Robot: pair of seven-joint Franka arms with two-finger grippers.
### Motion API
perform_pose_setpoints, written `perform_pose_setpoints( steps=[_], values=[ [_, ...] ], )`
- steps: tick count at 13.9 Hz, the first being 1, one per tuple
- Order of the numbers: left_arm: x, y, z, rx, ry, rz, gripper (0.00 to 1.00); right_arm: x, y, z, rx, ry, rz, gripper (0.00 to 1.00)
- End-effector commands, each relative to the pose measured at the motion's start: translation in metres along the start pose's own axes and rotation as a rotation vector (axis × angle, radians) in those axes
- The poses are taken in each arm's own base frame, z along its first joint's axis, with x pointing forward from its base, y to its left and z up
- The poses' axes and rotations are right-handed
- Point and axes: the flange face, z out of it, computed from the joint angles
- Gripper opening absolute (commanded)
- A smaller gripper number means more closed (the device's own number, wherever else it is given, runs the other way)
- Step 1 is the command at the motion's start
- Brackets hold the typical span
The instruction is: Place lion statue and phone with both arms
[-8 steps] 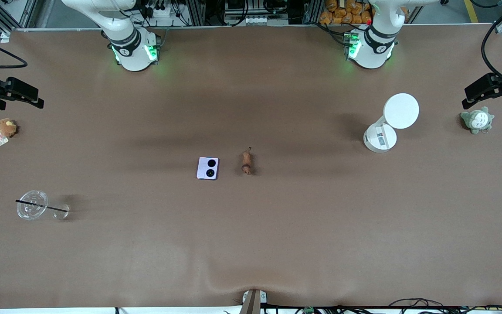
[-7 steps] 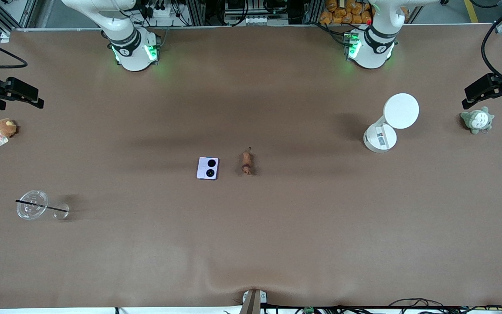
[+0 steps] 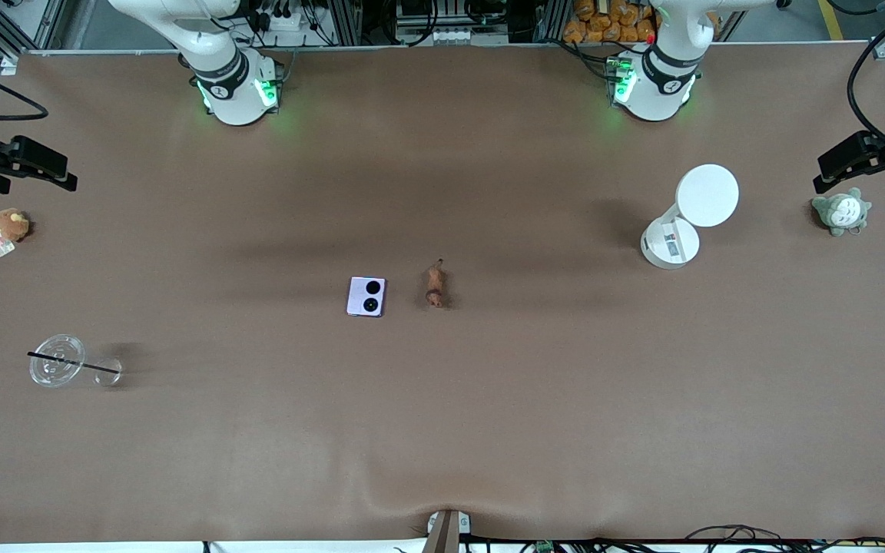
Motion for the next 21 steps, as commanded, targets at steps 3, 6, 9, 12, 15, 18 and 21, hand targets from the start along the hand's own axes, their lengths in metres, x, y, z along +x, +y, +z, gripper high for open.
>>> perform_pose_setpoints(
  steps=[3, 6, 9, 12, 15, 18, 21],
  values=[
    [0.001, 0.01, 0.003, -0.014, -0.007, 0.033, 1.0, -0.001, 0.001, -0.002, 0.009, 0.004, 0.02, 1.0],
    [0.015, 0.027, 0.042, -0.008, -0.108, 0.057, 1.0, 0.0, 0.001, -0.002, 0.009, 0.004, 0.02, 1.0],
    [0.016, 0.031, 0.049, -0.005, -0.132, 0.068, 1.0, 0.0, 0.001, -0.002, 0.009, 0.004, 0.02, 1.0],
    [0.025, 0.056, 0.068, -0.001, -0.161, 0.098, 1.0, 0.0, 0.001, -0.002, 0.009, 0.005, 0.02, 1.0],
    [0.037, 0.109, 0.089, -0.046, -0.189, 0.168, 1.0, 0.0, 0.001, -0.002, 0.009, 0.005, 0.02, 1.0],
    [0.04, 0.151, 0.102, -0.109, -0.176, 0.21, 1.0, 0.0, 0.001, -0.002, 0.009, 0.005, 0.02, 1.0],
    [0.044, 0.196, 0.127, -0.108, -0.164, 0.211, 1.0, 0.0, 0.001, -0.002, 0.009, 0.007, 0.02, 1.0]
  ],
)
